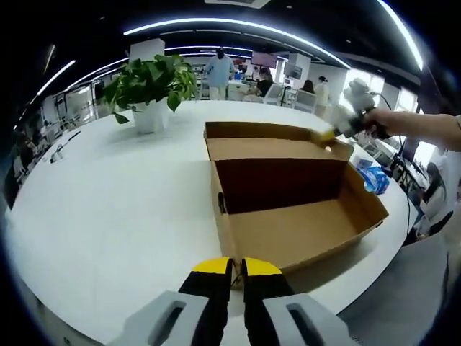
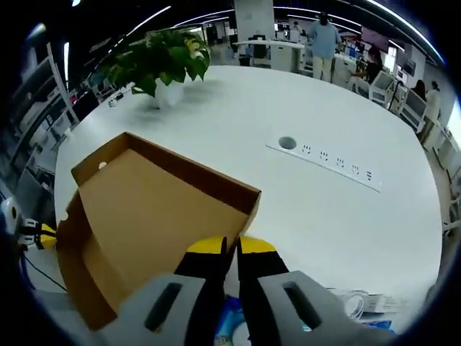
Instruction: Operate the shoe box by opening the lid, removing the specified soft item, and placing it in the target area until the item is outside and the box remains undamaged.
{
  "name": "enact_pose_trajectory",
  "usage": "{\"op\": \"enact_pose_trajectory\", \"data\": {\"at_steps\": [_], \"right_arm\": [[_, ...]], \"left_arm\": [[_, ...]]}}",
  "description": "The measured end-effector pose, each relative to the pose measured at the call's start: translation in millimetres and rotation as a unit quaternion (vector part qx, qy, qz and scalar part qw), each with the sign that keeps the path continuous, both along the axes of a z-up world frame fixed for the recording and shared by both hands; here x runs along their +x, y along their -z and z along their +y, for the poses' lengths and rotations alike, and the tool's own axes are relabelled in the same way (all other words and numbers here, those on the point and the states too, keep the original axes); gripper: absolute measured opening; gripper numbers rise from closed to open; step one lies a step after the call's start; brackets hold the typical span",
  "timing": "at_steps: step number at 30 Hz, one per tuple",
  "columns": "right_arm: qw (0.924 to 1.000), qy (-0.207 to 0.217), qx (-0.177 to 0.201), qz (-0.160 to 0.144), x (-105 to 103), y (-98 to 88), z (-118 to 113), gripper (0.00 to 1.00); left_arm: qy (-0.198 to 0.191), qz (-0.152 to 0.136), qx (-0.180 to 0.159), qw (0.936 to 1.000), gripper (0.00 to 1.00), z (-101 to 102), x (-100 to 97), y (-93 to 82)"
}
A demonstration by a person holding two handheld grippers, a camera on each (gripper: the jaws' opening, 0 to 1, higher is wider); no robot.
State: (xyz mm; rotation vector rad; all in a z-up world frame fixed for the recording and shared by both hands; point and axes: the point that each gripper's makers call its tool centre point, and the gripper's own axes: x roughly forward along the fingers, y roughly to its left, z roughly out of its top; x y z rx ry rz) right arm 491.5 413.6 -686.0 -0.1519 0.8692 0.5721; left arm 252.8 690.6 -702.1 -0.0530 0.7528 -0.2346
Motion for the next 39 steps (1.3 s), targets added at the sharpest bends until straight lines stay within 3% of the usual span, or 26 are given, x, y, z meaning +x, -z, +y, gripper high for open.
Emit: {"op": "enact_pose_trajectory", "data": {"at_steps": [17, 28, 39], "right_arm": [[0.9971, -0.011, 0.03, -0.069, -8, -41.1, 1, 0.01], [0.9922, -0.025, 0.043, -0.114, -24, -63.3, 2, 0.0], [0.9876, -0.024, 0.067, -0.14, -46, -76.3, -1, 0.0]], "left_arm": [[0.003, 0.001, 0.006, 1.0, 0.05, 0, -0.7, 0.0], [0.003, -0.002, 0.009, 1.0, 0.05, 0, -1.2, 0.2], [-0.001, -0.006, 0.009, 0.9999, 0.05, 0, -2.4, -0.4]]}}
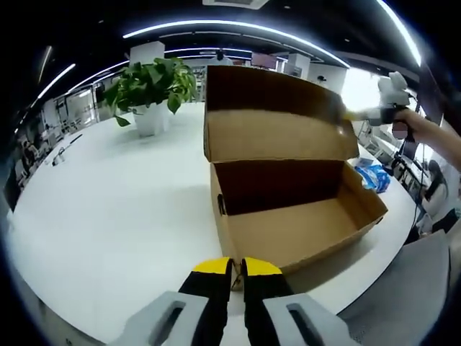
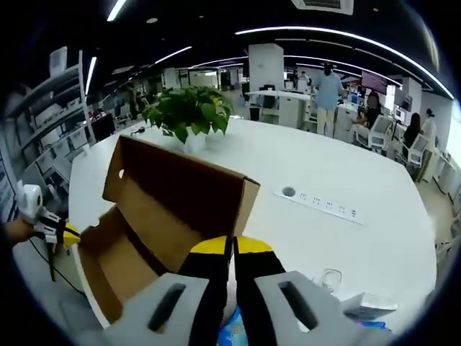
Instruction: Operate the shoe box by opening the lid, removing the specified soft item, and placing it in the target area until the item is outside and the box remains undamaged.
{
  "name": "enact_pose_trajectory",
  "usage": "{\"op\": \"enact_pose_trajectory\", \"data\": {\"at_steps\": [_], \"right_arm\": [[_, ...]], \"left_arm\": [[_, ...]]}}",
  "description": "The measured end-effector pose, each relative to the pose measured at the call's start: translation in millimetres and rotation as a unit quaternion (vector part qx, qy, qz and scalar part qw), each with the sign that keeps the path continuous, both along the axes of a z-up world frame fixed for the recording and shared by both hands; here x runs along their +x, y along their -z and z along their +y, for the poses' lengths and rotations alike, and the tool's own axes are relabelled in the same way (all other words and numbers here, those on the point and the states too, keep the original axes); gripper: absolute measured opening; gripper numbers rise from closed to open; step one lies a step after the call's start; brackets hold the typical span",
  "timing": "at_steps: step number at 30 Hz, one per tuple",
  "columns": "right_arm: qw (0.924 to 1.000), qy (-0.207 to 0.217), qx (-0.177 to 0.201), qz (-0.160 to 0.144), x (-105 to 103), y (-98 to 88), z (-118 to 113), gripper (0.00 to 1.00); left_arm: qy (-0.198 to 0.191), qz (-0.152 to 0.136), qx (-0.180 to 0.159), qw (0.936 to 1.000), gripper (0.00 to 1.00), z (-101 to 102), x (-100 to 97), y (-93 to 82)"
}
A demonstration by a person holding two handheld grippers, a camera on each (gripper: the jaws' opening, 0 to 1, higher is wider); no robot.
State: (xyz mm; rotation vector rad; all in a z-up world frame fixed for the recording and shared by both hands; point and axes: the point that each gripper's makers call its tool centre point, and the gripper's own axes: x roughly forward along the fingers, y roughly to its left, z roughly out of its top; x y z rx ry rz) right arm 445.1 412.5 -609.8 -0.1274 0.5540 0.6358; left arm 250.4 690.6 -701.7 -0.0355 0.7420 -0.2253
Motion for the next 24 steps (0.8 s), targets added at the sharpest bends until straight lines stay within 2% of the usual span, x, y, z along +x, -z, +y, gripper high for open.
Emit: {"op": "enact_pose_trajectory", "data": {"at_steps": [12, 24], "right_arm": [[0.9996, 0.002, 0.025, -0.014, -28, -8.9, -1, 0.0], [0.999, 0.006, 0.034, -0.027, -56, -9.0, -3, 0.01]], "left_arm": [[-0.003, -0.004, -0.004, 1.0, 0.05, 0, -0.9, -0.4], [-0.007, -0.01, -0.015, 0.9998, 0.05, 0, -1.8, -1.0]]}}
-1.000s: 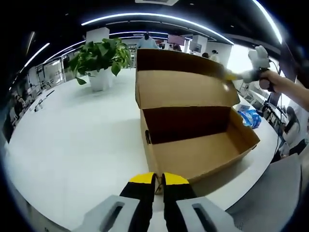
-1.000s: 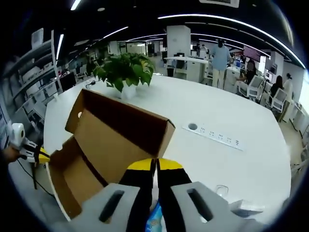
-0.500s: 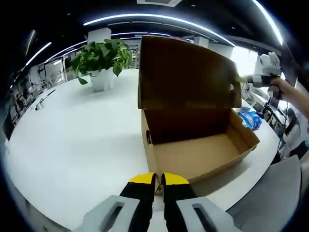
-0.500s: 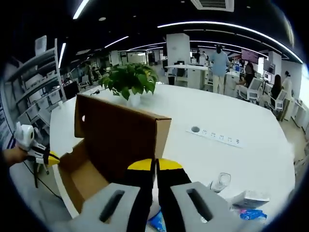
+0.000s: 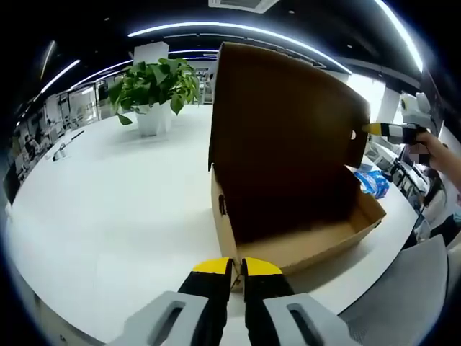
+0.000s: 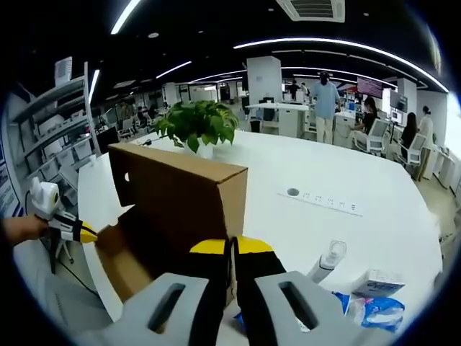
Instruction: Operate the shoe box by opening the lid, removing the specified soft item, and placing it in the target area until the item is outside and the box remains undamaged.
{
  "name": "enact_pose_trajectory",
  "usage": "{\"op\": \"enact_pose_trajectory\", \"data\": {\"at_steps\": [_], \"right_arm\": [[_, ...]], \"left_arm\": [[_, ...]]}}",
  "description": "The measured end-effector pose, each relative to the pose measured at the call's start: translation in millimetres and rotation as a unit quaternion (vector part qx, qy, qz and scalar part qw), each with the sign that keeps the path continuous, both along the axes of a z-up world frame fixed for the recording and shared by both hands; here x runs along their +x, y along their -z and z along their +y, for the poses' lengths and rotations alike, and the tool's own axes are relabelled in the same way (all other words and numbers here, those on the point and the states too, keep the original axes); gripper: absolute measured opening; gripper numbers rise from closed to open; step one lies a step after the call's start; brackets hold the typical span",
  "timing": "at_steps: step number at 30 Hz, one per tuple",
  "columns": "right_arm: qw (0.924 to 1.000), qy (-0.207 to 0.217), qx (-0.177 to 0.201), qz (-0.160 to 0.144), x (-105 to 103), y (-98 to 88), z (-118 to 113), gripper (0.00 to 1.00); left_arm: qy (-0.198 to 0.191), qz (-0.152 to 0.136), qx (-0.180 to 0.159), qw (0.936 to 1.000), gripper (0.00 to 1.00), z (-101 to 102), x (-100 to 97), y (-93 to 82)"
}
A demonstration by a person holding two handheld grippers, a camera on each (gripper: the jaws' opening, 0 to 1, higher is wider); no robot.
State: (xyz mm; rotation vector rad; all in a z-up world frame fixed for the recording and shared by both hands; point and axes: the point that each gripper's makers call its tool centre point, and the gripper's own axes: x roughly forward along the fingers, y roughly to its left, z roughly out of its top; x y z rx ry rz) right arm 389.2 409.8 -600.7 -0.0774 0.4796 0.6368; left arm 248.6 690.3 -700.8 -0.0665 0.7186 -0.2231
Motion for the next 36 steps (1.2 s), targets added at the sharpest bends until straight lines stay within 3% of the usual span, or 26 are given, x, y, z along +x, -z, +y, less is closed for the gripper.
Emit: {"op": "enact_pose_trajectory", "data": {"at_steps": [11, 16, 22, 36], "right_arm": [[1.0, 0.009, 0.004, 0.0, -17, 4.2, -2, 0.01], [0.9999, 0.011, 0.003, -0.003, -24, 6.5, -2, 0.01], [0.9999, 0.015, 0.003, -0.005, -28, 7.6, -3, 0.01], [0.9998, 0.012, -0.006, -0.013, -46, 18.0, -3, 0.02]], "left_arm": [[0.002, 0.001, -0.006, 1.0, 0.06, 0, 0.5, -0.6], [-0.004, -0.003, -0.01, 0.9999, 0.16, -1, 0.2, -3.1], [-0.003, -0.011, 0.004, 0.9999, 0.17, 6, 0.6, -7.8], [0.013, -0.07, 0.02, 0.9973, 0.21, 9, 28.1, -51.2]]}}
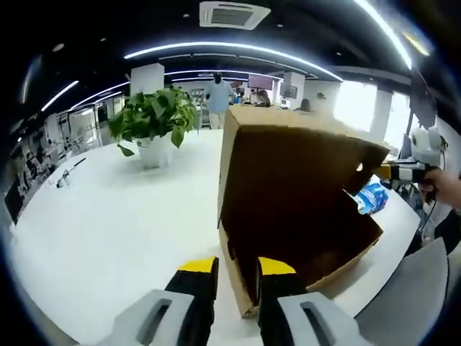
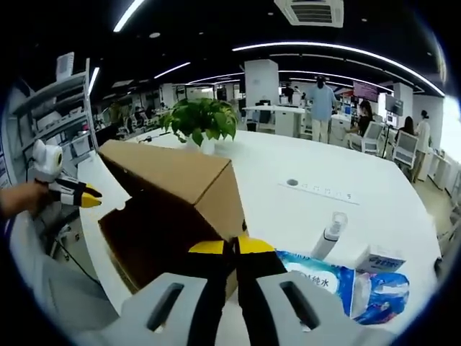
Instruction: Operate the shoe box by opening the lid, removing the specified soft item, and placing it in the target area until the item is outside and the box remains undamaged.
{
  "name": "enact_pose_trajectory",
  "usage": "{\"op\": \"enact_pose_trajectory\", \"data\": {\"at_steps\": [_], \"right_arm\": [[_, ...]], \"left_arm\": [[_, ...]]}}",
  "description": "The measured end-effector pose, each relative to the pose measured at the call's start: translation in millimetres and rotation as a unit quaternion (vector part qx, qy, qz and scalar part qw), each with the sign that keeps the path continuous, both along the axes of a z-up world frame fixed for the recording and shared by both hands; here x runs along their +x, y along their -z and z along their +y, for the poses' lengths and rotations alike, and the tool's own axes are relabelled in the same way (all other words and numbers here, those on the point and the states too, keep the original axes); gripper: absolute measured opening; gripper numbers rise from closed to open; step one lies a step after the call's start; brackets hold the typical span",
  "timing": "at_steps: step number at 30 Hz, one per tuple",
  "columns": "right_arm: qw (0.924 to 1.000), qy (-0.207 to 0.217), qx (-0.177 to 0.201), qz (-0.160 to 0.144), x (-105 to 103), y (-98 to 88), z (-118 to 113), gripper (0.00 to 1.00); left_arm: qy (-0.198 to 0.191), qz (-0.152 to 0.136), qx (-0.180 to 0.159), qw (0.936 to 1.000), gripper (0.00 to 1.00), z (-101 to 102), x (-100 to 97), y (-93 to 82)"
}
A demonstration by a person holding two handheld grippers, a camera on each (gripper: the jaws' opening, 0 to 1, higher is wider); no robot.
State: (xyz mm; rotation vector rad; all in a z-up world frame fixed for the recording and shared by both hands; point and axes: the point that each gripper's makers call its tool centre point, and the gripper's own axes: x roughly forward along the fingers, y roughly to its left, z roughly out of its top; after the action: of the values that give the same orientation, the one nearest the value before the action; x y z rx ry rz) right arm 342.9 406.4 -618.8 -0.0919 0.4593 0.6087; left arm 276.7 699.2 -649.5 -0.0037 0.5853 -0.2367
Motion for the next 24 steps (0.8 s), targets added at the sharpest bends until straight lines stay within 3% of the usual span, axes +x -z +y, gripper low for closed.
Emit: {"op": "enact_pose_trajectory", "data": {"at_steps": [10, 24], "right_arm": [[0.9999, -0.009, -0.009, 0.004, -15, 13.5, -1, 0.04], [0.9994, -0.025, -0.021, 0.009, -28, 27.7, -2, 0.06]], "left_arm": [[0.044, -0.045, 0.021, 0.9978, 0.28, -20, 13.3, -28.9], [0.081, -0.053, 0.039, 0.9946, 0.36, -29, 4.6, -26.4]]}}
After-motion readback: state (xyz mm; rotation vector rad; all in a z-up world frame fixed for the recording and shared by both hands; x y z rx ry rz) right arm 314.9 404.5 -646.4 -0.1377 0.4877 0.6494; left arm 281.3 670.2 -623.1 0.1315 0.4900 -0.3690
